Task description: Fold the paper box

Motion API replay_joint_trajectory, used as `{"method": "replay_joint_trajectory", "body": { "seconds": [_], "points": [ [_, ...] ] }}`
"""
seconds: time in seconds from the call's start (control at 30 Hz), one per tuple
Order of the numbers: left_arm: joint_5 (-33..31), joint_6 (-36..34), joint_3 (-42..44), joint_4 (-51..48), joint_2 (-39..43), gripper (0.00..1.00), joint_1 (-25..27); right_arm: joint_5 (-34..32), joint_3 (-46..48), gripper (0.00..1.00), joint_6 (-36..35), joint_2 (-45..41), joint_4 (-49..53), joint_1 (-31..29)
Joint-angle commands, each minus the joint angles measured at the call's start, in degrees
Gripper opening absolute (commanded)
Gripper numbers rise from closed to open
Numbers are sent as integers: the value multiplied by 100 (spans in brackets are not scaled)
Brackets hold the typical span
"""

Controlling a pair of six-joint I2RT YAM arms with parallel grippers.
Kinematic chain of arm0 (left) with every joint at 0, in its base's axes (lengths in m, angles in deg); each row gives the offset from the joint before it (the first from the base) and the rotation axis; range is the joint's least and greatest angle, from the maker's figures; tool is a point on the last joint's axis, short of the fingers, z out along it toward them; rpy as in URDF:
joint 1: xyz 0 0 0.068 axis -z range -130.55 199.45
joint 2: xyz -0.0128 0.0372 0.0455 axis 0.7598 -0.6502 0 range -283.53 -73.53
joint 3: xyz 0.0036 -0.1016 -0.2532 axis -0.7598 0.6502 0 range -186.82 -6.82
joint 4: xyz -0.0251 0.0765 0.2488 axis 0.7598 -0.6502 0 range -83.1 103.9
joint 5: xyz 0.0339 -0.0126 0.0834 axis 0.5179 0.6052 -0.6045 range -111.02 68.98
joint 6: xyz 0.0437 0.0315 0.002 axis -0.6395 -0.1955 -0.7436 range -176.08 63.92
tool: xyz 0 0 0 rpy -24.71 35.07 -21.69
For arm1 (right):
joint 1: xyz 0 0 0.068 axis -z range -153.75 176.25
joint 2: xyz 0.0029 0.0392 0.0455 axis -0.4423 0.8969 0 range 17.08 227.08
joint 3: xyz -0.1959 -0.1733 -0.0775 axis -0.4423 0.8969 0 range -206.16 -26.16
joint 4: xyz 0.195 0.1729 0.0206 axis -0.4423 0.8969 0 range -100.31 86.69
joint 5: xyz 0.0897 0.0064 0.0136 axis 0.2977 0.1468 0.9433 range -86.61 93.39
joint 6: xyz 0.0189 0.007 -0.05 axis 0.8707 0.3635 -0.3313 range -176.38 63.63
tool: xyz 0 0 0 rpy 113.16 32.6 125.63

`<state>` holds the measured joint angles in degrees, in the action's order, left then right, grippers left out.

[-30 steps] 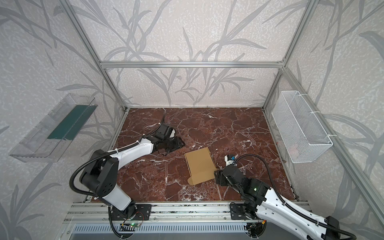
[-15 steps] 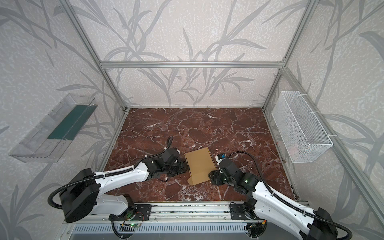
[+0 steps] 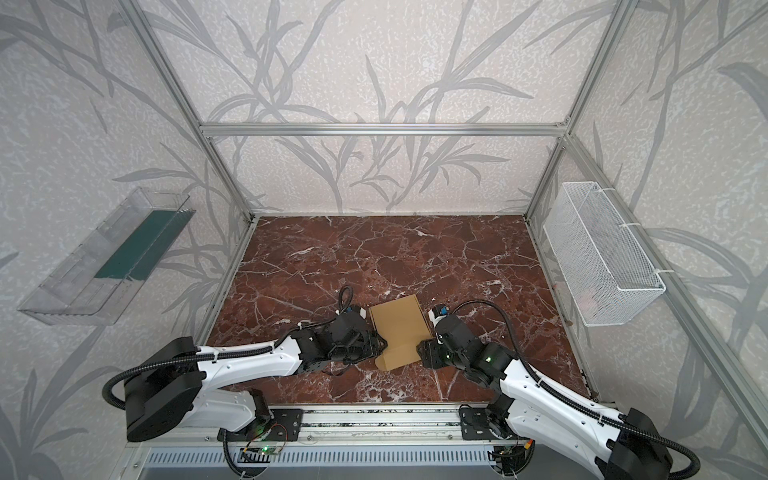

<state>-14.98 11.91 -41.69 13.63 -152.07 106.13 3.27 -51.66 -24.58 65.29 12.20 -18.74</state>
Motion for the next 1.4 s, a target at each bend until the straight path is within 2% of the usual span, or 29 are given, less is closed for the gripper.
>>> {"method": "replay_joint_trajectory", "body": {
  "seconds": [0.0, 0.2, 0.97, 1.37],
  "points": [
    [-197, 163, -9, 166, -79, 55, 87, -285, -3, 70, -220, 50, -25, 34],
    [-242, 178, -11, 159, -169, 55, 181, -221, 7, 70, -378, 353, -202, 52],
    [-533, 520, 187, 651, -341, 55, 671, 483, 339, 70, -147, 519, -765, 69],
    [-637, 671, 345, 1039, -443, 55, 798, 155, 388, 63, -337, 579, -668, 78]
  ]
}}
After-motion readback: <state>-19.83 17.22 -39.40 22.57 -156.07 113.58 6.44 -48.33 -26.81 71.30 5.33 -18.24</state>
